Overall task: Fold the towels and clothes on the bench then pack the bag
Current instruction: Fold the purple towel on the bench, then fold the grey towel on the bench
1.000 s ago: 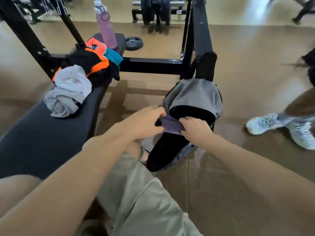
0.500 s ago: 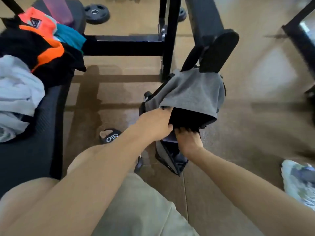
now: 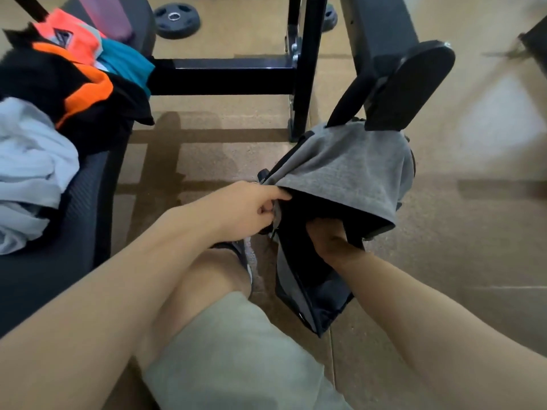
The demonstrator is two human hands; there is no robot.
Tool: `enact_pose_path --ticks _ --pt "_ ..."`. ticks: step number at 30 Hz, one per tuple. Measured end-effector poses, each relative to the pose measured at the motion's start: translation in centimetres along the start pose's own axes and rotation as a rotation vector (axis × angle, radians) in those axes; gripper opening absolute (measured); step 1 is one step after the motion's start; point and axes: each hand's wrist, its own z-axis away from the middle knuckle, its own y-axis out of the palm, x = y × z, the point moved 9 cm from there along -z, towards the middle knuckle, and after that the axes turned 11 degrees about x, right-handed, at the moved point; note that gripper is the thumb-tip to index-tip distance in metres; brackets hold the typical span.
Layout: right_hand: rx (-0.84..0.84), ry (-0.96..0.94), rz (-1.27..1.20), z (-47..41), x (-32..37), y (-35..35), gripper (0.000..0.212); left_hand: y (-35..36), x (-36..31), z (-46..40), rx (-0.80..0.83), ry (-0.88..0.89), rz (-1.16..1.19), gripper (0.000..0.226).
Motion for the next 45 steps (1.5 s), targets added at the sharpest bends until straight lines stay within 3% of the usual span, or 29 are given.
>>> enact_pose_path --ticks 5,11,13,17,20,23,26,28,34,36,40,45 --pt "-0.034 -0.061 -0.161 5.1 3.4 -1.2 0.043 -1.4 1.8 4.0 -0.111 -0.038 0.173 0.038" --pt "-0.075 -0.244 -0.338 13.8 8.2 -7.3 0.014 -2.5 9.9 12.5 -0.555 -0.24 0.352 0.027" --pt "-0.065 -0.304 -0.318 15.2 10.8 -10.3 0.018 -1.4 13.7 15.8 -0.669 -0.363 0.434 0.025" --pt "-0.207 -0.479 -0.369 16.3 16.9 -18.6 0.023 -0.1 19.9 21.8 -0.867 -0.549 0.611 0.035" --pt "-0.332 -0.625 -0.393 15.3 22.7 -25.0 0.033 1.2 24.0 25.5 -0.995 -0.726 0.703 0.054" --pt "-0.26 -0.821 -0.477 14.3 30.6 -28.6 0.045 3.5 26.8 27.4 -1.092 -0.891 0.829 0.065" --pt "-0.157 -0.896 -0.589 13.6 37.2 -29.5 0.064 4.4 28.0 28.3 -1.234 -0.872 0.931 0.067" --pt "-0.174 -0.916 -0.598 13.5 39.7 -29.2 0.064 5.3 28.4 28.3 -1.238 -0.85 0.982 0.075" --pt "-0.243 -1.021 -0.679 15.4 39.0 -29.7 0.01 4.8 27.9 28.9 -1.218 -0.789 0.937 0.088" --pt "-0.238 -1.061 -0.651 17.1 37.7 -30.1 0.013 3.4 26.4 29.4 -1.266 -0.724 0.863 0.072" --pt "-0.36 -1.103 -0.634 21.7 33.6 -31.8 0.017 0.4 22.3 30.7 -1.284 -0.594 0.604 0.016" --pt "-0.552 -1.098 -0.643 26.6 30.5 -33.8 0.014 -0.2 20.1 31.8 -1.162 -0.532 0.497 0.014"
